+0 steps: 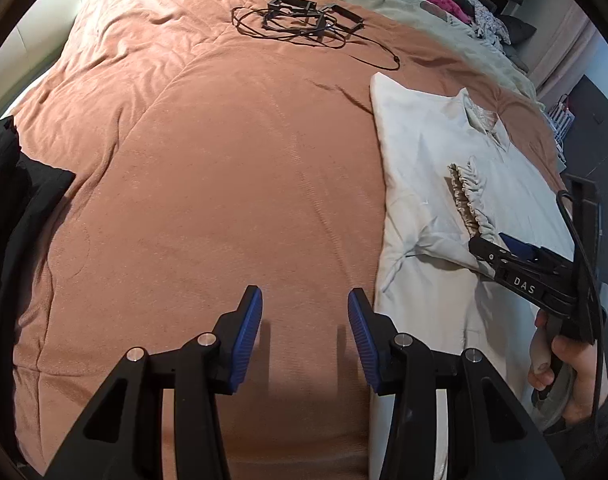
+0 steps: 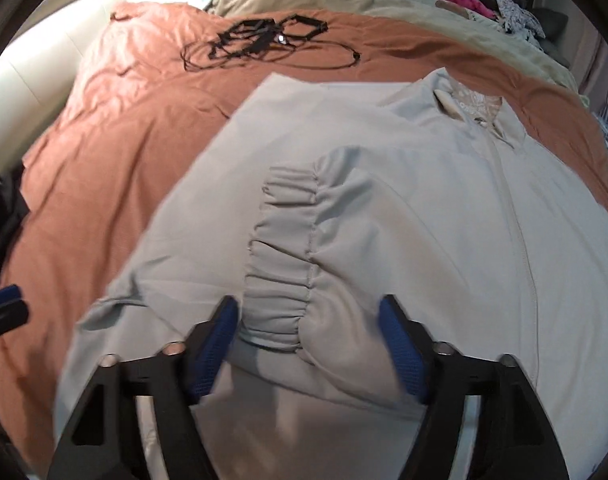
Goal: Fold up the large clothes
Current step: 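Grasp the other sleeve cuff with the right tool and fold it across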
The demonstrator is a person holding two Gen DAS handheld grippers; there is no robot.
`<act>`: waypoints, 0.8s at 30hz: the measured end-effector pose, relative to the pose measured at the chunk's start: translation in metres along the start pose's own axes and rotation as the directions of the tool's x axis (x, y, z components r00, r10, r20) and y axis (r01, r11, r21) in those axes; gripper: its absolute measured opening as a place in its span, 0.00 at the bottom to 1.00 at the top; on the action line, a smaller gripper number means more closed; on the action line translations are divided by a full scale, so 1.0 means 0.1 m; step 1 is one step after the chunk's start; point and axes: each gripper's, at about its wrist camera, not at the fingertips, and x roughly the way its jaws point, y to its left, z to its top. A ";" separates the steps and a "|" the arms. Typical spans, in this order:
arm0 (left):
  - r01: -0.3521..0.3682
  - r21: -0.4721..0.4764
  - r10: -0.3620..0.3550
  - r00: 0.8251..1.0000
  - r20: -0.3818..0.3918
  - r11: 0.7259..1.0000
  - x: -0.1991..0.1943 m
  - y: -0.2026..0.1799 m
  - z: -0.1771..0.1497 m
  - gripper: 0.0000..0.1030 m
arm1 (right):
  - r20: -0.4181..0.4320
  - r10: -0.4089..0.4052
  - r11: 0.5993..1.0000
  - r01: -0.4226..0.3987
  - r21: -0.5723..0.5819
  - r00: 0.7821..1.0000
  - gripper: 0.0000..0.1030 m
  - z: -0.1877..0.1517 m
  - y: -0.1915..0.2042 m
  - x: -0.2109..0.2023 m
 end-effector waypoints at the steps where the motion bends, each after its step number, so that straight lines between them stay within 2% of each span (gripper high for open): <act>1: -0.007 0.003 0.007 1.000 -0.003 1.000 0.01 0.01 0.01 0.44 | -0.025 0.016 1.000 -0.016 0.006 1.000 0.51 -0.02 -0.02 0.07; 2: -0.013 0.007 0.013 1.000 -0.004 1.000 0.01 0.01 0.01 0.44 | -0.038 0.028 1.000 -0.027 0.010 0.999 0.41 -0.03 -0.04 0.09; 4: -0.012 0.011 0.012 1.000 0.000 1.000 0.00 0.00 0.03 0.44 | -0.036 0.044 0.999 -0.044 0.005 0.998 0.33 -0.05 -0.11 0.06; 10: -0.001 0.047 0.001 1.000 0.012 0.999 0.05 -0.22 0.11 0.44 | 0.050 0.037 0.996 -0.041 0.078 0.998 0.31 -0.04 -0.70 -0.36; 16: -0.011 0.086 0.010 1.000 0.008 0.996 0.18 -0.53 0.16 0.44 | 0.126 -0.038 0.973 0.007 0.232 0.991 0.32 -0.16 -1.76 -0.85; 18: -0.019 0.104 0.019 1.000 0.000 0.994 0.24 -0.63 0.16 0.44 | 0.123 -0.060 0.960 0.023 0.281 0.991 0.33 -0.23 -2.09 -0.97; 20: -0.030 0.119 0.031 0.999 -0.008 0.992 0.29 -0.69 0.16 0.44 | 0.089 -0.045 0.938 0.012 0.347 0.995 0.45 -0.40 -2.44 -1.02; 21: -0.035 0.127 0.037 0.999 -0.013 0.991 0.32 -0.72 0.15 0.44 | 0.087 -0.045 0.929 0.010 0.371 0.995 0.47 -0.48 -2.56 -1.05; 23: -0.043 0.134 0.047 0.999 -0.025 0.990 0.37 -0.75 0.15 0.44 | 0.087 -0.033 0.914 -0.005 0.405 0.996 0.60 -0.66 -2.79 -1.08; 24: -0.043 0.138 0.048 0.998 -0.030 0.989 0.39 -0.78 0.15 0.44 | 0.083 -0.017 0.907 -0.019 0.421 0.996 0.63 -0.76 -2.88 -1.08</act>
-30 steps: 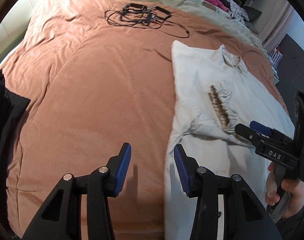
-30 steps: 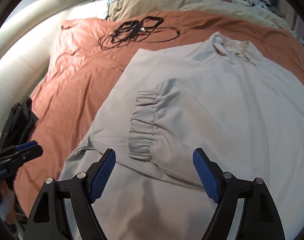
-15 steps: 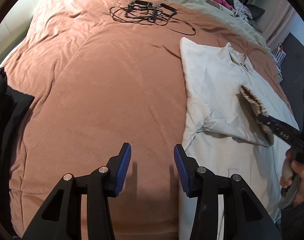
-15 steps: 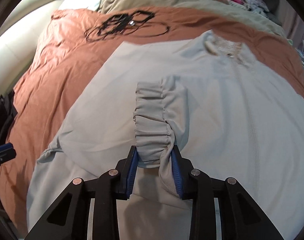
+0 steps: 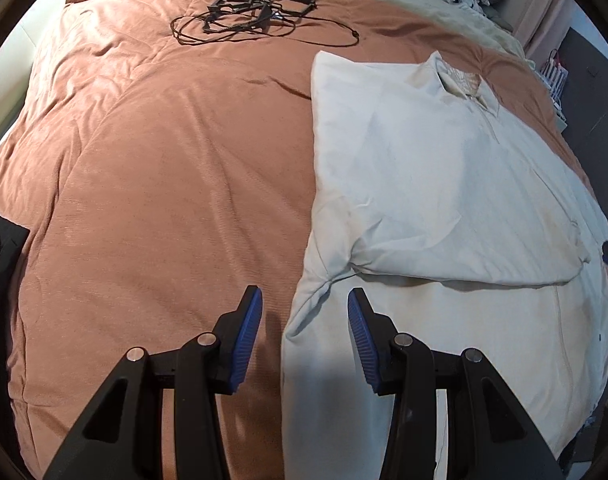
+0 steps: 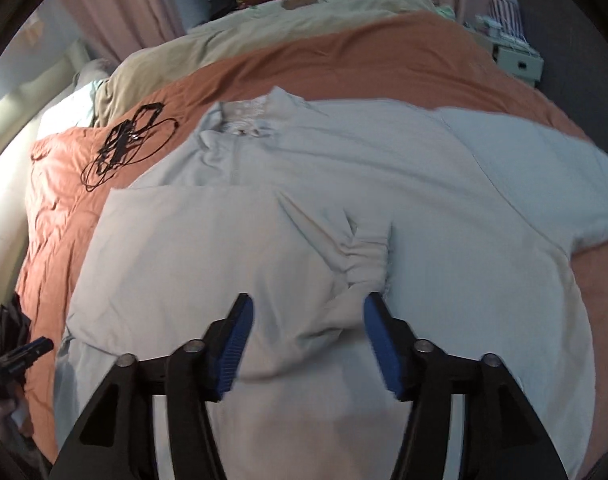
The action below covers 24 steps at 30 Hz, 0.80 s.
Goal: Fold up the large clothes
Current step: 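Grasp the other sleeve cuff with the right tool and fold it across, then lower the cuff onto the jacket and open the right tool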
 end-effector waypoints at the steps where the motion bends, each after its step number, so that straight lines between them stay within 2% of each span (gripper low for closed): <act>1: -0.004 0.005 0.004 1.000 -0.003 1.000 0.02 -0.03 0.00 0.44 | -0.019 0.027 0.999 -0.027 0.035 0.999 0.64 -0.07 -0.15 0.01; 3: -0.017 0.016 0.017 1.000 -0.007 1.000 0.05 -0.07 0.02 0.44 | -0.059 0.073 0.993 -0.067 0.092 0.996 0.64 -0.17 -0.31 0.07; 7: -0.040 0.024 0.041 0.999 -0.018 0.999 0.13 -0.11 0.05 0.44 | -0.098 0.167 0.974 -0.149 0.173 0.981 0.64 -0.35 -0.39 0.25; 9: -0.061 0.038 0.062 0.998 -0.024 0.997 0.16 -0.13 0.05 0.44 | -0.106 0.209 0.963 -0.186 0.194 0.972 0.53 -0.39 -0.34 0.34; 10: -0.072 0.047 0.074 0.997 -0.028 0.996 0.19 -0.14 0.05 0.44 | -0.112 0.211 0.962 -0.186 0.201 0.971 0.43 -0.39 -0.30 0.40; 12: -0.090 0.063 0.092 0.995 -0.035 0.994 0.23 -0.16 0.05 0.44 | -0.124 0.217 0.961 -0.189 0.201 0.968 0.33 -0.35 -0.24 0.53; 14: -0.102 0.073 0.105 0.994 -0.042 0.992 0.29 -0.17 0.05 0.44 | -0.136 0.214 0.960 -0.183 0.212 0.967 0.17 -0.28 -0.24 0.68; 15: -0.102 0.073 0.106 0.993 -0.044 0.992 0.31 -0.17 0.06 0.44 | -0.140 0.220 0.957 -0.186 0.222 0.965 0.16 -0.26 -0.26 0.72; 17: -0.098 0.070 0.101 0.993 -0.053 0.993 0.39 -0.17 0.07 0.35 | -0.123 0.222 0.955 -0.191 0.225 0.967 0.13 -0.18 -0.26 0.79; 24: -0.114 0.065 0.118 0.992 -0.045 0.991 0.52 -0.22 0.16 0.33 | -0.095 0.223 0.952 -0.195 0.237 0.970 0.10 0.04 -0.32 0.92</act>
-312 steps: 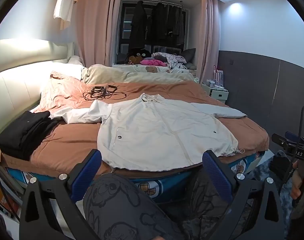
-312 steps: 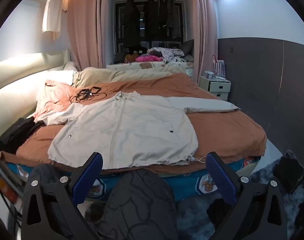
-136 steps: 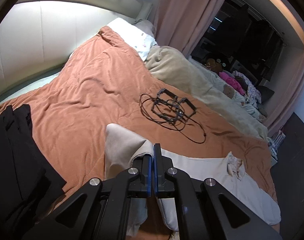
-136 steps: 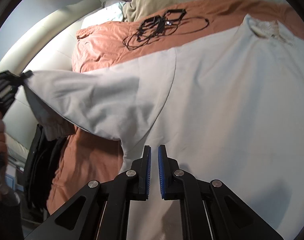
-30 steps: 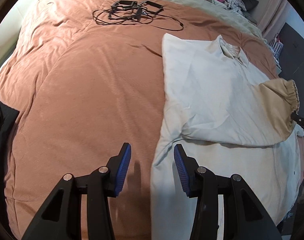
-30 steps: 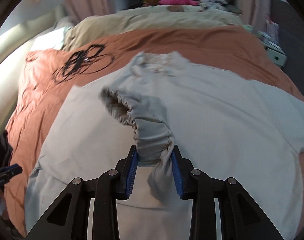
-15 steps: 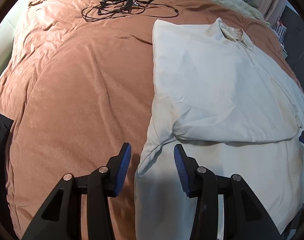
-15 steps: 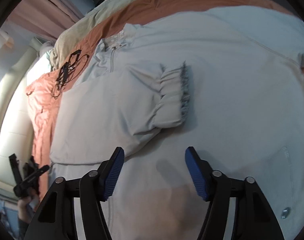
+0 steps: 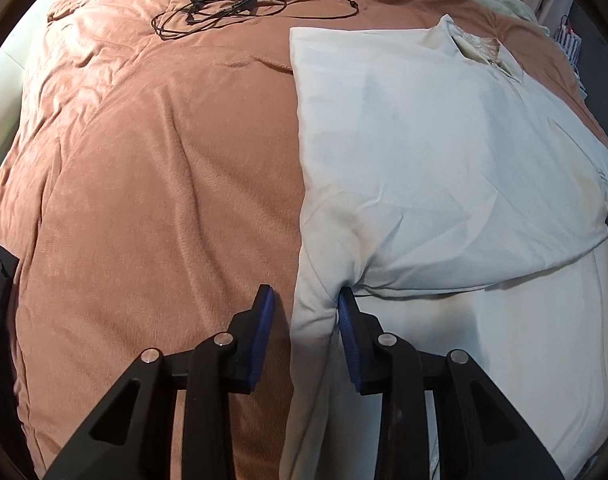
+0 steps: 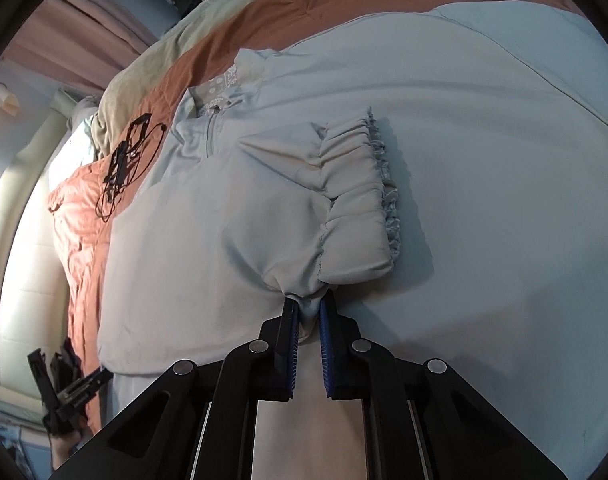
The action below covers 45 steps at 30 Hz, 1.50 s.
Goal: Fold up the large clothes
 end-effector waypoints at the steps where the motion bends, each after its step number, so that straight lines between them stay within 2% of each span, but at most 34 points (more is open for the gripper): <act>1: -0.005 -0.001 0.005 1.000 0.000 1.000 0.01 -0.01 0.01 0.33 | 0.001 0.000 1.000 0.000 0.000 1.000 0.10 0.03 -0.01 0.01; 10: -0.029 -0.032 0.029 1.000 -0.013 0.999 -0.06 0.01 -0.01 0.33 | -0.016 0.022 0.999 -0.022 -0.027 1.000 0.11 0.13 0.02 0.09; 12: -0.032 -0.029 0.032 0.999 -0.008 0.999 -0.14 -0.01 -0.02 0.33 | -0.007 0.050 0.999 -0.050 -0.017 0.999 0.18 0.16 -0.03 -0.01; 14: -0.040 -0.028 0.040 0.999 0.007 0.999 -0.25 -0.03 -0.02 0.33 | 0.021 0.047 0.998 -0.046 -0.032 0.999 0.40 0.18 -0.08 -0.16; 16: -0.025 -0.036 0.025 1.000 0.016 0.999 -0.34 -0.06 -0.01 0.33 | 0.077 0.020 0.998 -0.015 -0.055 0.997 0.53 0.19 -0.18 -0.41; 21: 0.054 -0.055 -0.051 0.997 0.058 0.997 -0.62 -0.30 0.08 0.33 | 0.122 -0.003 1.000 0.005 -0.019 0.992 0.53 0.24 -0.59 -0.83; 24: 0.084 -0.027 -0.081 0.993 0.082 0.996 -0.75 -0.56 0.11 0.51 | 0.160 -0.045 0.999 0.045 0.002 0.986 0.53 0.26 -0.90 -1.09; 26: 0.079 -0.003 -0.079 0.992 0.096 0.997 -0.81 -0.75 0.11 0.68 | 0.181 -0.059 0.998 0.054 0.028 0.982 0.53 0.27 -1.15 -1.26; 27: 0.065 0.011 -0.066 0.992 0.103 0.998 -0.84 -0.86 0.13 0.70 | 0.189 -0.064 0.998 0.058 0.038 0.980 0.53 0.27 -1.24 -1.33; 32: 0.104 0.042 -0.107 0.989 0.097 0.994 -0.87 -1.32 0.23 0.71 | 0.231 -0.107 0.992 0.089 0.090 0.967 0.53 0.32 -1.82 -1.69; 38: 0.111 0.088 -0.122 0.984 0.131 0.990 -0.91 -1.89 0.32 0.71 | 0.286 -0.145 0.980 0.097 0.175 0.947 0.53 0.43 -2.47 -2.03; 45: 0.131 0.141 -0.150 0.980 0.128 0.981 -0.85 -2.48 0.35 0.71 | 0.336 -0.195 0.953 0.097 0.288 0.921 0.49 0.61 -3.17 -2.27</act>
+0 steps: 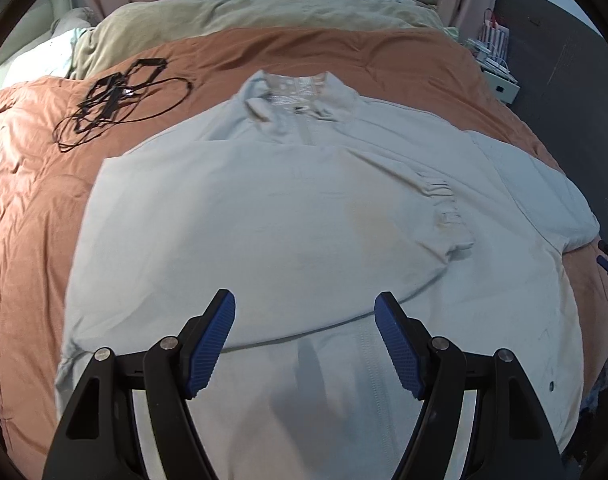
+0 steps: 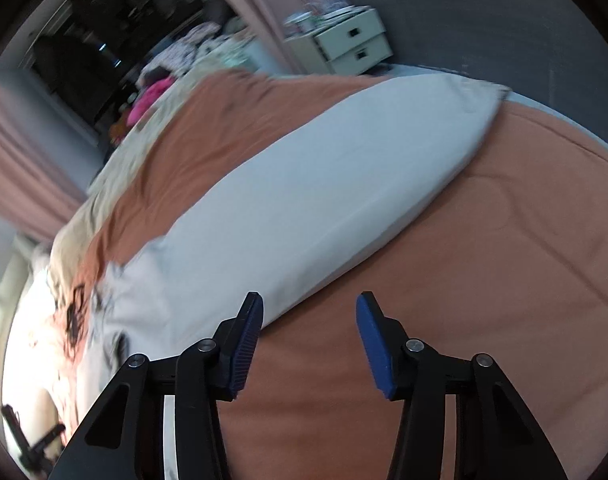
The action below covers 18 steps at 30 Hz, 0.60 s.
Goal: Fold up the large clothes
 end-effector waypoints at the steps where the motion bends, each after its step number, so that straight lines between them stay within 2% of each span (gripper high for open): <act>1: 0.003 0.002 -0.003 1.000 -0.001 1.000 0.03 -0.06 0.02 0.71 | 0.005 -0.004 1.000 0.004 0.019 1.000 0.49 0.05 -0.09 0.01; 10: 0.027 0.042 -0.026 0.999 -0.018 0.999 0.32 -0.61 0.10 0.71 | 0.023 -0.014 0.993 0.011 0.113 1.000 0.39 0.32 -0.65 0.22; 18: -0.004 0.065 0.007 0.999 -0.046 0.998 0.58 -0.73 0.08 0.71 | 0.042 0.025 0.985 -0.032 0.172 0.999 0.33 0.49 -0.82 0.48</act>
